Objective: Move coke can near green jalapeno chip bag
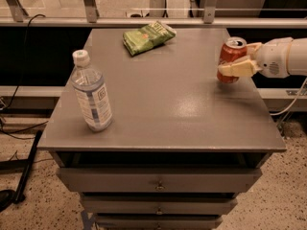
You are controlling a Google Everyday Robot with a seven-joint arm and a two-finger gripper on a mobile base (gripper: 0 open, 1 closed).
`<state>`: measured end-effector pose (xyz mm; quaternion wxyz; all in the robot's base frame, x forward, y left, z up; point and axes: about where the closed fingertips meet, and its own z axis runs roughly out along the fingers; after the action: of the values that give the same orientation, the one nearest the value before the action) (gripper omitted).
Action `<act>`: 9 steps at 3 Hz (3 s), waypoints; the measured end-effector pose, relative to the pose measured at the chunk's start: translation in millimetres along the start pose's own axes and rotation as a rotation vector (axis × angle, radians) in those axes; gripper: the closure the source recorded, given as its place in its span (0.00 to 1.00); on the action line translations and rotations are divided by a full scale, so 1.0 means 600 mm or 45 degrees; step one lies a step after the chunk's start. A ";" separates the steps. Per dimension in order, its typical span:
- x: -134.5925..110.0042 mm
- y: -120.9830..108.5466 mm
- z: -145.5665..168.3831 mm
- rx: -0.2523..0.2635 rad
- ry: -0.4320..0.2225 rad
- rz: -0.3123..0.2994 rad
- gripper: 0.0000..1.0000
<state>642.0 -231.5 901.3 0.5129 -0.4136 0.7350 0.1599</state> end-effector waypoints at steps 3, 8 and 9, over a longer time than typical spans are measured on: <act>-0.139 -0.037 0.194 -0.029 -0.196 -0.155 1.00; -0.162 -0.054 0.400 -0.080 -0.190 -0.047 0.58; -0.160 -0.055 0.411 -0.081 -0.189 -0.030 0.35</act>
Offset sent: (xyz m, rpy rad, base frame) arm 0.1149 0.1060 0.0440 0.0587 -0.2152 0.1023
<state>833.2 -46.4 888.2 0.5545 -0.4254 0.6845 0.2073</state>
